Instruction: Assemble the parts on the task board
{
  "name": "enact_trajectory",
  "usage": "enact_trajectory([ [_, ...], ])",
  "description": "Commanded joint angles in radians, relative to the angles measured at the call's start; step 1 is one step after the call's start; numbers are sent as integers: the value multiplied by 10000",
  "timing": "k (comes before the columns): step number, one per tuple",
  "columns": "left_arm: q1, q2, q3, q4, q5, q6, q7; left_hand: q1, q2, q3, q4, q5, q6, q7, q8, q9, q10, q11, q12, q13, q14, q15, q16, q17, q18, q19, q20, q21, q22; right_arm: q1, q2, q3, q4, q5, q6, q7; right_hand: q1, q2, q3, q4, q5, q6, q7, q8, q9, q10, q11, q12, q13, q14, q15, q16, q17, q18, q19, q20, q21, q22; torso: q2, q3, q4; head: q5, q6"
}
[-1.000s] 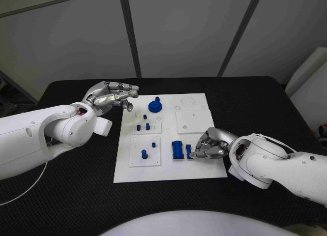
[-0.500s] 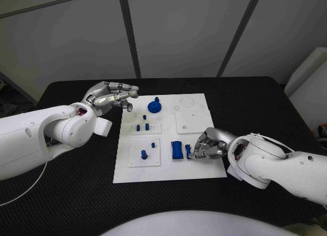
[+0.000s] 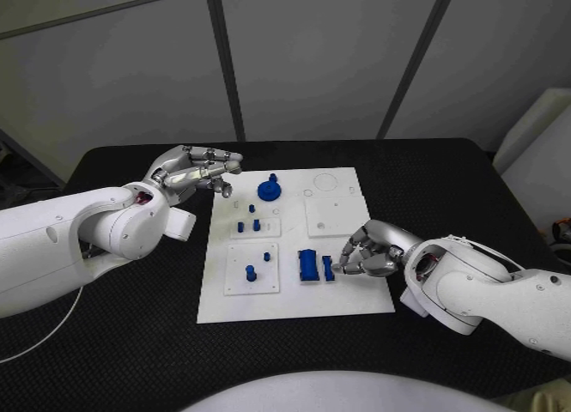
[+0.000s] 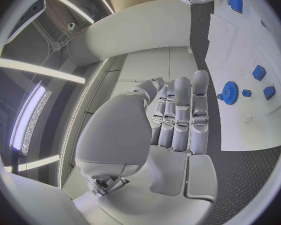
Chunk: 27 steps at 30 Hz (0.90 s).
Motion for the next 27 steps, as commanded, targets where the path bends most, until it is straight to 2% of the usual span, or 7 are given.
enact_trajectory([
  [1, 5, 35, 5, -49, 74, -27, 158, -30, 45, -36, -5, -30, -98, 4, 19, -10, -66, -32, 49, 16, -64, 19, -25, -18, 122, 2, 58, -63, -18, 79, -38, 8, -198, 1884, -818, 2268, 222, 150, -51, 9, 4, -369, 163, -253, -115, -241, 114, -392, 234, 929, 96, -38, 2237, 50, -114, 61, -145, -148, -60, -26, 9, -17, 56],
  [9, -2, 201, 5, -391, 439, -434, 457, -17, 42, -47, -26, -25, -83, -11, 42, -3, -64, -38, 101, 23, -227, 30, -93, -62, 117, -104, 71, -133, -47, 377, 221, 14, -1452, 4704, -1252, 4748, 1250, 346, 82, -429, -489, -1160, 654, -1010, -495, -1948, 521, -3474, -1900, 389, 450, -1196, 342, 564, -1740, 407, -2192, -2320, -249, -79, -11, -14, 191],
  [16, -19, 482, 4, -930, 940, -744, 787, -83, 20, -104, 2, -26, -98, -4, 57, -5, -95, -31, 156, 22, -513, 61, -242, -158, 111, -318, 100, -276, -114, 485, 697, 16, -2132, 4607, -1572, 5218, 1601, 370, 93, -683, -981, -961, 608, -1008, -535, -2277, 496, -4163, -2541, 360, 436, -1416, 69, 619, -1827, 432, -2499, -2615, -385, -86, -18, 24, 245],
  [18, -28, 567, 5, -1052, 1070, -840, 900, -149, -6, -151, 45, -27, -109, -10, 64, -6, -119, -14, 180, 18, -889, 109, -482, -282, 92, -592, 141, -451, -196, 493, 846, 18, -2282, 4724, -1649, 5439, 1657, 495, 141, -641, -996, -1063, 675, -1120, -605, -3152, 521, -5793, -3742, -6, 478, -2193, -997, 853, -2663, 457, -3586, -3727, -413, -89, -25, 18, 256],
  [21, -51, 778, 6, -1333, 1386, -1042, 1134, -269, -30, -253, 170, -28, -176, 9, 64, -12, -266, 64, 172, -35, -1873, 280, -1403, -785, 47, -1534, 291, -1126, -590, 504, 1201, 25, -2747, 5712, -1662, 6162, 2107, 793, 433, -482, -1146, -1326, 922, -1454, -870, -4168, 853, -7672, -5364, -2527, 818, -6690, -5784, 964, -4314, 713, -5694, -5313, -520, -117, -35, 6, 430],
  [24, -69, 955, 6, -1567, 1631, -1174, 1320, -358, -29, -328, 367, -99, -372, 102, -9, -21, -513, 172, 27, -177, -2541, 606, -2949, -1624, -12, -2711, 571, -2130, -1361, 510, 1573, 182, -3320, 6843, -1443, 6806, 2514, 760, 659, -333, -1232, -1475, 1191, -1686, -1168, -4324, 1261, -9161, -7044, -3578, 1180, -8571, -6831, 869, -5113, 1035, -6875, -6012, -592, -138, -39, -28, 641],
  [27, -119, 1124, 8, -1817, 1861, -1298, 1550, -383, -64, -386, 593, -147, -495, 78, -123, -17, -632, 380, -280, -214, -2684, 912, -4773, -2493, -32, -4198, 1019, -2641, -2682, 513, 2001, 357, -4017, 7805, -1151, 7370, 2711, 792, 883, -92, -1258, -1387, 1340, -1829, -1489, -4211, 1397, -10114, -8355, -4525, 1522, -10106, -7661, 785, -5758, 1324, -7866, -6615, -640, -128, -42, -50, 905],
])
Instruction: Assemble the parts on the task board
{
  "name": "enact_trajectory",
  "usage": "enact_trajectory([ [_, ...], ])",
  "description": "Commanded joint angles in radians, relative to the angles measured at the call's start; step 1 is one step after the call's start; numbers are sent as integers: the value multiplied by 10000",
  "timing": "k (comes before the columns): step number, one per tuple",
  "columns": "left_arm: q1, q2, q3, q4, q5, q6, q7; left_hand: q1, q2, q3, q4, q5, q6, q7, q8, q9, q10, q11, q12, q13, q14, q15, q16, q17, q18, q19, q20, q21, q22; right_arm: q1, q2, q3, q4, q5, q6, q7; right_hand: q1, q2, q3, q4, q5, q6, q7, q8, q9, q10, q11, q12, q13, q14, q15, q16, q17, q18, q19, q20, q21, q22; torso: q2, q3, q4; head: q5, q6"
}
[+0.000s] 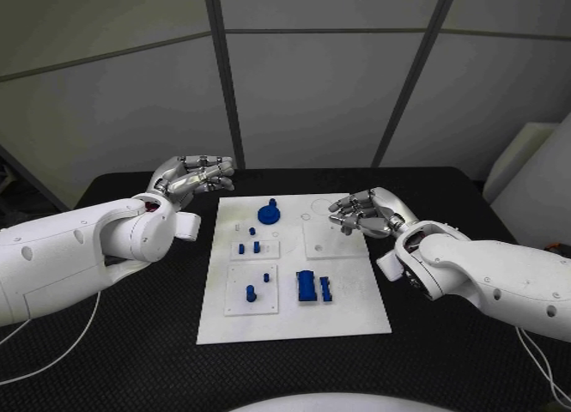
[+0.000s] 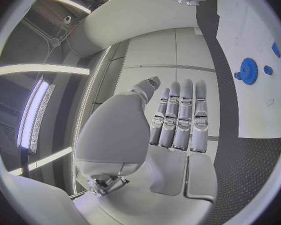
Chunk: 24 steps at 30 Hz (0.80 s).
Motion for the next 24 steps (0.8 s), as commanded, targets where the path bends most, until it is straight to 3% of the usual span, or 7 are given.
enact_trajectory([
  [1, -48, 181, 10, -285, 754, -466, 791, -52, 13, -49, 202, -94, -118, -61, -158, -7, -130, 149, -364, -23, -156, 301, -1762, -784, -7, -1453, 453, -91, -1367, 25, 413, 157, -720, 2338, 305, 1622, 214, -4, 239, 251, -61, 86, 120, -202, -375, 285, 170, -845, -1289, -1036, 400, -1749, -1027, -181, -725, 318, -1102, -673, -123, -7, -5, -23, 392],
  [6, -114, 681, 14, -950, 1097, -771, 1159, -2, 43, -505, 400, -153, -334, -384, -622, -17, -354, 578, -1243, -23, -535, 820, -4044, -1535, 155, -3116, 1129, -168, -3471, 24, 1248, 402, -2112, 3392, 768, 2253, 185, -187, 498, 352, -111, 191, 235, -655, -1173, 617, 359, -1907, -3316, -1228, 840, -4151, -2829, 7, -862, 929, -2635, -1825, -187, 8, 36, -54, 752],
  [15, -213, 1247, 21, -1591, 1274, -1182, 1474, 185, 464, -1731, 439, -140, -652, -493, -660, -25, -1098, 607, -2082, -29, -860, 943, -5811, -1537, -4, -5108, 1223, -253, -6372, 25, 1847, 536, -3263, 3879, 1182, 2607, -366, -203, 567, -114, -145, -15, 290, -648, -2195, 420, 644, -2487, -4881, -1245, 1139, -5814, -4564, 121, -651, 1342, -4166, -3144, -162, 86, 44, -28, 1194],
  [16, -206, 1175, 12, -1511, 985, -792, 949, -3999, 744, -2171, 74, -1022, -3501, -890, -1291, -668, -3997, 52, -2688, -650, -3366, 398, -6076, -2168, -504, -6354, 342, -746, -7522, 11, 1822, 518, -3175, 3243, 710, 2024, -5046, -263, 925, -798, -886, -2818, -324, -1274, -2575, -2715, 112, -3120, -5673, -4158, 639, -6575, -4963, -516, -2925, 479, -4669, -4090, -182, 38, 44, -51, 1090],
  [19, -267, 1157, 49, -1378, 920, -949, 957, -4939, 908, -2288, -27, -1233, -4176, -948, -1291, -668, -4691, -56, -2688, -650, -3974, 299, -6797, -2168, -505, -6613, 130, -746, -7812, 18, 1765, 493, -3018, 3391, 580, 2079, -6140, -263, 925, -988, -1085, -3463, -447, -1274, -2719, -3414, 21, -3120, -5673, -4759, 564, -6575, -5138, -515, -3405, 331, -4859, -4375, -260, 68, 75, -5, 1127],
  [20, -301, 1147, 71, -1302, 883, -1038, 961, -5281, 1630, -2323, -62, -1306, -4409, -977, -1291, -668, -4929, -98, -2688, -650, -4181, 259, -6797, -2168, -508, -6716, 60, -746, -7908, 22, 1732, 478, -2927, 3476, 505, 2111, -6519, -263, 925, -1042, -1149, -3692, -495, -1274, -2751, -3666, -21, -3120, -5673, -4992, 525, -6575, -5175, -516, -3590, 262, -4906, -4454, -306, 86, 93, 21, 1149],
  [24, -523, 1082, 207, -819, 645, -1606, 988, -6543, 1630, -2489, -777, -1574, -5275, -1732, -1291, -668, -5811, -264, -2688, -650, -4945, 102, -6797, -2168, -939, -7087, -213, -746, -8265, 47, 1524, 385, -2359, 4011, 34, 2310, -7916, -263, 925, -1249, -1381, -4536, -675, -1274, -3560, -4604, -172, -3120, -5673, -5858, 384, -6575, -5303, -688, -4274, 14, -5067, -4746, -529, 172, 183, 151, 1256],
])
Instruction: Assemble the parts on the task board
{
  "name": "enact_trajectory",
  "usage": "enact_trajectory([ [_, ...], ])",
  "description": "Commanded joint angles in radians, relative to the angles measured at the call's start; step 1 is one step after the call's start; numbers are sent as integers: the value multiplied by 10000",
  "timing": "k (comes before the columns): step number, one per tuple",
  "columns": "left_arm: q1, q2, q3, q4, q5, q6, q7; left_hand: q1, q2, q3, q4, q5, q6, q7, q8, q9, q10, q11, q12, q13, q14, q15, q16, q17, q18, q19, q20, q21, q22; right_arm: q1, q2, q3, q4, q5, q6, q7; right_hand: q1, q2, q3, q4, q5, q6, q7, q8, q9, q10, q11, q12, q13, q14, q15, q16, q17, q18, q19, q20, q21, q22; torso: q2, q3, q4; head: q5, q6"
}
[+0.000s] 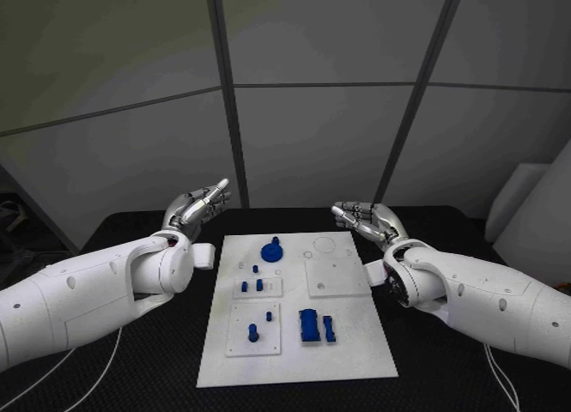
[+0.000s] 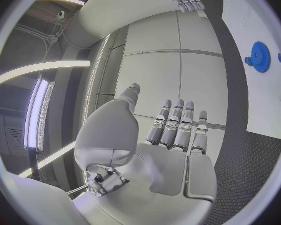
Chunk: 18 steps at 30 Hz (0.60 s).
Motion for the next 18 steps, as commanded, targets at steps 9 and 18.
enact_trajectory([
  [9, -886, -263, 564, 2046, -1192, -2686, 161, -5036, 599, -1124, -713, -1080, -3452, -799, -198, -188, -3519, -1322, -213, -183, -3054, -1260, -338, -184, -316, -1519, -1060, -168, -1425, 140, -845, -366, 2413, 2541, -2282, 1004, -5700, -26, 107, -832, -947, -3441, -745, -192, -974, -3808, -1244, -190, -215, -3524, -1158, -207, -1049, -659, -2783, -1009, -1312, -1177, -316, 120, 125, 148, 119],
  [18, -1232, -364, 777, 2800, -1562, -3574, 204, -6698, 599, -1124, -713, -1431, -4589, -799, -198, -188, -4681, -1322, -213, -183, -4064, -1260, -338, -184, -1057, -2015, -2101, -168, -1896, 179, -1170, -512, 3302, 3379, -3019, 1316, -7516, -26, 107, -1691, -1903, -4534, -1501, -192, -974, -5021, -1244, -190, -215, -4645, -1158, -207, -1049, -768, -3669, -2029, -1312, -1554, -316, 120, 125, 148, 119],
])
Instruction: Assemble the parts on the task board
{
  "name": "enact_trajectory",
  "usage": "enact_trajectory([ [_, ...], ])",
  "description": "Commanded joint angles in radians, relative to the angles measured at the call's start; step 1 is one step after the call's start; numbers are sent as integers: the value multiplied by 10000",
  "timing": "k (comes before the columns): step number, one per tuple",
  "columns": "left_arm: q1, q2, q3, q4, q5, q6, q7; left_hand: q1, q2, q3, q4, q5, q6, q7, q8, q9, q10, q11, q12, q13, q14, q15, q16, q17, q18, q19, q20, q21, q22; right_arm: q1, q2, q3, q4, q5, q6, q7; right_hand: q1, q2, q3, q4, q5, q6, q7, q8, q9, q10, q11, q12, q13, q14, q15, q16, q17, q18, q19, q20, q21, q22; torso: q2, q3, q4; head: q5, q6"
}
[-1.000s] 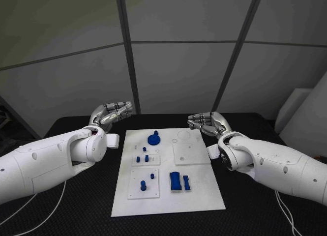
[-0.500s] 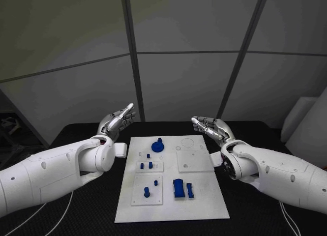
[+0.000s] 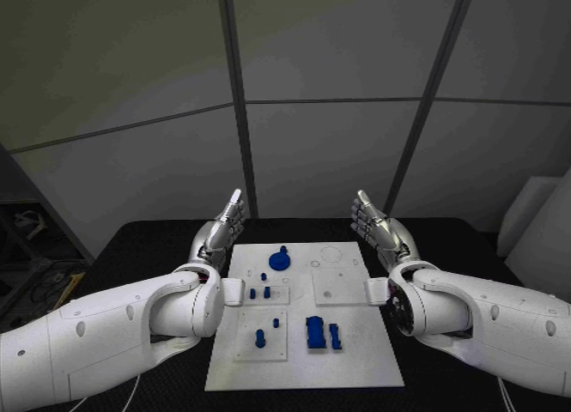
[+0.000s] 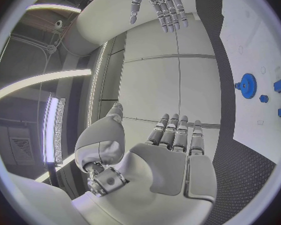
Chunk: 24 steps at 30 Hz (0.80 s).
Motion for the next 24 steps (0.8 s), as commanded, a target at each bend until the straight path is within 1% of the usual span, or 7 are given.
enact_trajectory([
  [1, 7, -12, 24, 60, -505, -767, 176, -1571, 29, -148, -41, -340, -1084, -38, -44, -24, -1101, -207, -58, -19, -952, -181, -59, -18, -666, -493, -966, -60, -446, 23, -15, 3, 73, 711, -689, 468, -1738, -5, 5, -633, -862, -1049, -349, -76, -61, -1163, -159, -71, -18, -1082, -118, -44, -82, -988, -848, -981, -208, -358, -5, 3, 2, -1, -1],
  [2, 7, -12, 24, 60, -505, -767, 176, -1712, 29, -148, -41, -1056, -1173, -38, -44, -24, -1196, -207, -58, -19, -1035, -181, -59, -18, -666, -550, -966, -60, -485, 23, -15, 3, 73, 711, -689, 468, -1884, -5, 5, -633, -862, -1135, -349, -76, -61, -1258, -159, -71, -18, -1171, -118, -44, -82, -988, -915, -981, -208, -389, -5, 3, 2, -1, -1],
  [4, 7, -12, 24, 60, -505, -767, 176, -2001, 29, -148, -41, -1056, -1375, -38, -44, -24, -1403, -207, -58, -19, -1213, -181, -59, -18, -666, -658, -966, -60, -566, 23, -15, 3, 73, 711, -689, 468, -2233, -5, 5, -633, -862, -1348, -349, -76, -61, -1486, -159, -71, -18, -1388, -118, -44, -82, -988, -1093, -981, -208, -1145, -5, 3, 2, -1, -1],
  [8, 7, -12, 24, 60, -505, -767, 176, -2442, 29, -148, -41, -1056, -1675, -38, -44, -24, -1714, -207, -58, -19, -1481, -181, -59, -18, -666, -801, -966, -60, -692, 23, -15, 3, 73, 711, -689, 468, -2735, -5, 5, -633, -862, -1648, -349, -76, -61, -1821, -159, -71, -18, -1695, -118, -44, -82, -988, -1318, -981, -208, -1145, -5, 3, 2, -1, -1],
  [9, 7, -12, 24, 60, -505, -767, 176, -2543, 29, -148, -41, -1056, -1743, -38, -44, -24, -1778, -207, -58, -19, -1543, -181, -59, -18, -666, -829, -966, -60, -1395, 23, -15, 3, 73, 711, -689, 468, -2849, -5, 5, -633, -862, -1719, -349, -76, -61, -1898, -159, -71, -18, -1765, -118, -44, -82, -988, -1366, -981, -208, -1145, -5, 3, 2, -1, -1],
  [10, 7, -12, 24, 60, -505, -767, 176, -2640, 29, -148, -41, -1056, -1813, -38, -44, -24, -1850, -207, -58, -19, -1604, -181, -59, -18, -666, -1550, -966, -60, -1395, 23, -15, 3, 73, 711, -689, 468, -2914, -5, 5, -633, -862, -1755, -349, -76, -61, -1943, -159, -71, -18, -1806, -118, -44, -82, -988, -1409, -981, -208, -1145, -5, 3, 2, -1, -1],
  [24, 7, -12, 24, 60, -505, -767, 176, -3634, 29, -148, -41, -1056, -2475, -38, -44, -24, -2546, -207, -58, -19, -2200, -181, -59, -18, -666, -1550, -966, -60, -1395, 23, -15, 3, 73, 711, -689, 468, -4060, -5, 5, -633, -862, -2446, -349, -76, -61, -2698, -159, -71, -18, -2495, -118, -44, -82, -988, -1930, -981, -208, -1145, -5, 3, 2, -1, -1],
])
